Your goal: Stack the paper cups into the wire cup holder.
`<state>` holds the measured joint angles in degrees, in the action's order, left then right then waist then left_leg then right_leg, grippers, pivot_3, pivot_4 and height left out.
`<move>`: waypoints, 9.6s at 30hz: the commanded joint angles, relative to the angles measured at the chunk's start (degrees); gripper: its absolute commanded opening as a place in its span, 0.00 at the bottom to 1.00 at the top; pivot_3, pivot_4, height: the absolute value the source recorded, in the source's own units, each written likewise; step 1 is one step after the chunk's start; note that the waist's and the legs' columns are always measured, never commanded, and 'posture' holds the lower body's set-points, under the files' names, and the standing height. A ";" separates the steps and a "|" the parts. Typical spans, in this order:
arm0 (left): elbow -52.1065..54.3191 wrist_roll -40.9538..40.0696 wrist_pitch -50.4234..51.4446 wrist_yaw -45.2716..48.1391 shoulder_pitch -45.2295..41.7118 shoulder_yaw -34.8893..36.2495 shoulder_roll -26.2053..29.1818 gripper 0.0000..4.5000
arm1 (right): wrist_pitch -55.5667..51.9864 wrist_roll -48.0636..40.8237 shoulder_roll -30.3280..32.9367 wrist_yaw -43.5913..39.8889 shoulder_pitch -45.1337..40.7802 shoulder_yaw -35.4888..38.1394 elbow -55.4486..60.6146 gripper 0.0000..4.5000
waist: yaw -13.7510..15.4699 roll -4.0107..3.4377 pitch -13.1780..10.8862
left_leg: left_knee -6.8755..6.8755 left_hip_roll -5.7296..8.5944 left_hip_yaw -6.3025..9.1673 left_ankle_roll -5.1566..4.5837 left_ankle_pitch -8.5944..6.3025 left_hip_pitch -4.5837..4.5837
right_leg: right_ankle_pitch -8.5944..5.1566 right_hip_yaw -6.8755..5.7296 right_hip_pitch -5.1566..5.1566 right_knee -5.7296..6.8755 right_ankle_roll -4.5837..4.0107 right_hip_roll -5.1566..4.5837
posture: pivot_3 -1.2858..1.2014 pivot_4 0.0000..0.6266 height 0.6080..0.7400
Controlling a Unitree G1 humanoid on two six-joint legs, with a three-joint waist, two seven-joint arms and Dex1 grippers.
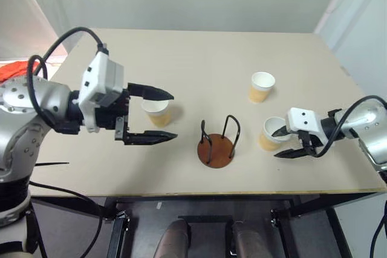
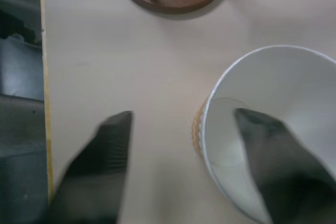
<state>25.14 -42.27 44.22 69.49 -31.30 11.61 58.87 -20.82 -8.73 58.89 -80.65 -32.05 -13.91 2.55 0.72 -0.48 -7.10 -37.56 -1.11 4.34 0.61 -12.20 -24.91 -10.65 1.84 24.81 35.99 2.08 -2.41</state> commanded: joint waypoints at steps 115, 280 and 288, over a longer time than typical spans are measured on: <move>-3.20 0.39 -0.76 -3.26 0.90 6.94 2.67 1.00 | 15.77 -15.95 -16.45 -11.85 -48.28 -10.88 -30.05 0.01 | -0.89 0.05 -0.01 | 0.97 -0.72 -0.08 1.77 0.26 0.01 | -0.43 -0.36 1.00 0.88 -1.57 0.46 | 0.52 0.24 1.00; 1.96 -7.69 -0.94 -3.42 42.70 38.93 6.15 0.52 | 2.43 -9.85 -10.46 -1.04 -15.61 3.37 -16.26 0.93 | -0.58 0.06 0.21 | -0.25 -0.90 -0.02 0.82 -0.67 0.95 | -0.91 0.02 -0.23 1.08 -1.73 1.07 | 0.52 0.24 1.00; 3.56 -8.31 1.41 -5.79 41.39 36.19 5.63 0.52 | 2.13 -7.16 -10.65 -2.21 -16.02 3.99 -17.66 0.93 | -0.64 0.06 0.21 | -0.09 -0.91 0.02 0.95 -0.70 0.91 | -0.83 0.07 -0.06 1.01 -1.87 1.11 | 0.52 0.24 1.00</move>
<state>27.18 -49.75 45.30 64.37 11.01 47.78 64.19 -19.09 -15.99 47.89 -82.40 -47.07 -10.90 -15.84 0.09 -0.42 -6.90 -37.59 -2.02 4.36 1.60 -12.92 -24.01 -11.48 1.91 24.79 36.97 0.21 -1.30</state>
